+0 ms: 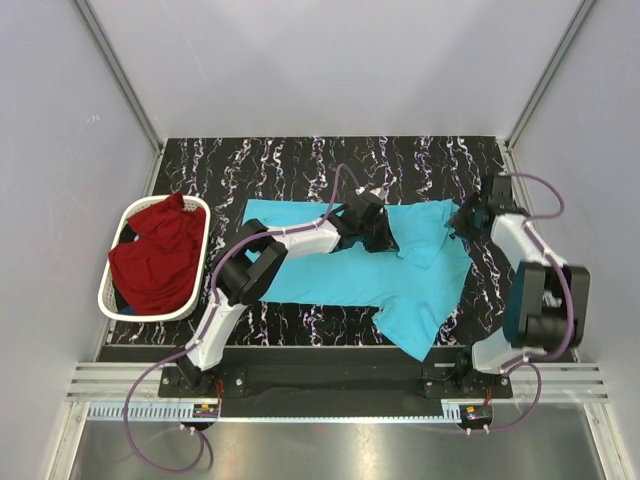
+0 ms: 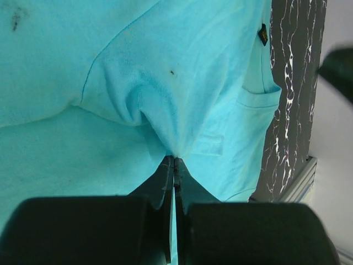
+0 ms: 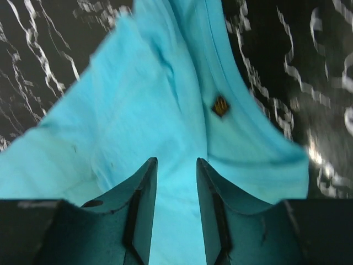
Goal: Fold and stack the t-shirts
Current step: Fold the tshirt
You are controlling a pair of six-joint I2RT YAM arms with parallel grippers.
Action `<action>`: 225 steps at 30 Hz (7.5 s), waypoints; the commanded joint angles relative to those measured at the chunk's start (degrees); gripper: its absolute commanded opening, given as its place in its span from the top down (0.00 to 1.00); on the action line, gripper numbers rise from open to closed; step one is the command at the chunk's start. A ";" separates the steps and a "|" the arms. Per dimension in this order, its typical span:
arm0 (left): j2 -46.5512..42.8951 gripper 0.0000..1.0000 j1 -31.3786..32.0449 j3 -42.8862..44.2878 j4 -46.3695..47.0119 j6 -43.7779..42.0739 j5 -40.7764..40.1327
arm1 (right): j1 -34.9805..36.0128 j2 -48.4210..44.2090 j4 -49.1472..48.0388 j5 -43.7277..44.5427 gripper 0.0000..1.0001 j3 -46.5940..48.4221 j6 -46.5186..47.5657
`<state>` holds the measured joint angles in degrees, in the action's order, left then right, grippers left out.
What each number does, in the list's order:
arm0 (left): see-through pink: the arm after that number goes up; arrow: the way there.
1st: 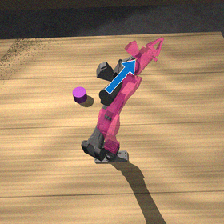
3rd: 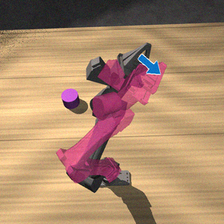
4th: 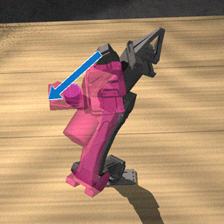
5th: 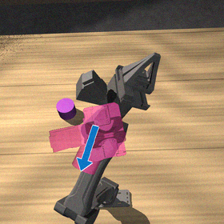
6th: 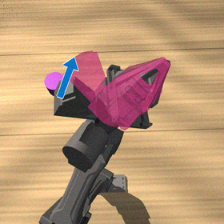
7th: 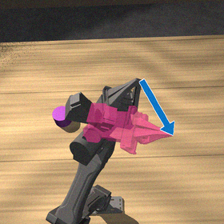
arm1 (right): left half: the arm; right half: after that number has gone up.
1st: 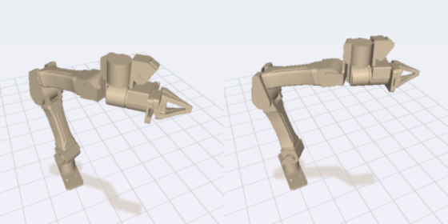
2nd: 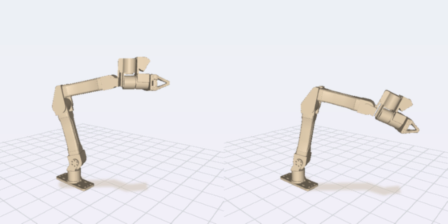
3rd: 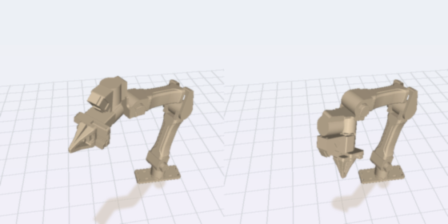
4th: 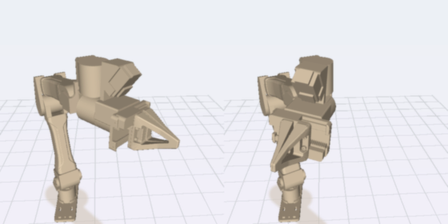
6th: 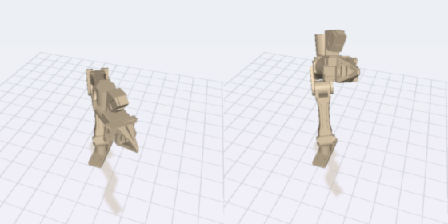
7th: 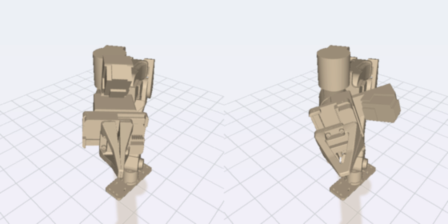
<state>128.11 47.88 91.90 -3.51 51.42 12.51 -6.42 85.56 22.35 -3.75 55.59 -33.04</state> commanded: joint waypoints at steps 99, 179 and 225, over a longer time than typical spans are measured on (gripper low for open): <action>-2.34 1.00 -1.65 -1.55 1.22 -2.38 3.57 | 2.28 1.62 -8.98 -4.95 0.57 -10.94 -8.27; 4.17 0.71 -27.57 21.29 -18.64 -26.54 -3.12 | -3.34 45.85 8.50 1.29 0.66 53.82 13.08; -56.32 0.66 -23.00 -38.21 -18.99 -14.32 -9.97 | -3.08 -18.16 15.12 -1.60 0.49 -13.16 -20.23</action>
<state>67.79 24.80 50.68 -25.71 38.68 1.26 -9.54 64.07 45.93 -4.64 36.49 -55.81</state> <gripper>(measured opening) 0.349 0.518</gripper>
